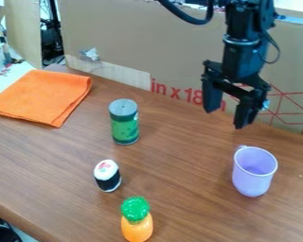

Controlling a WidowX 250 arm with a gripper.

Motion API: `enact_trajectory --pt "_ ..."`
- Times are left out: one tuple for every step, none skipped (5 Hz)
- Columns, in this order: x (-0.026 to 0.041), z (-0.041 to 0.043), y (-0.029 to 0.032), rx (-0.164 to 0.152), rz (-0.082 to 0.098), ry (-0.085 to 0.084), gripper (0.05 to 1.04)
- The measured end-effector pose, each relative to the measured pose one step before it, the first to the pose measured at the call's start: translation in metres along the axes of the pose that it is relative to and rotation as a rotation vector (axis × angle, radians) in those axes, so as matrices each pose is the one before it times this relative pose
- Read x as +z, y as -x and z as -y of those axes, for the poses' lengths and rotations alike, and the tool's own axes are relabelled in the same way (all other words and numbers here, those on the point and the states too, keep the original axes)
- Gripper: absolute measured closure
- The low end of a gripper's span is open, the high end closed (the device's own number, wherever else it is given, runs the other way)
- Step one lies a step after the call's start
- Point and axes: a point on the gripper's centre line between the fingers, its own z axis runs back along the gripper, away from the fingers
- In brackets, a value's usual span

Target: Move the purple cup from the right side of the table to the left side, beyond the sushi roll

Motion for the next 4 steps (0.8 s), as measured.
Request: enact_trajectory --pt "-0.01428 0.0129 -0.01049 -0.0518 -0.0361 0.0058 0.083" --pt "-0.00725 0.01155 -0.0045 -0.0304 -0.0224 0.0029 0.083" --pt "-0.01477 0.00433 0.00083 -0.0066 -0.0433 0.0125 0.083" --pt "-0.00273 0.00009 0.0013 0.0203 -0.0091 0.0014 0.083"
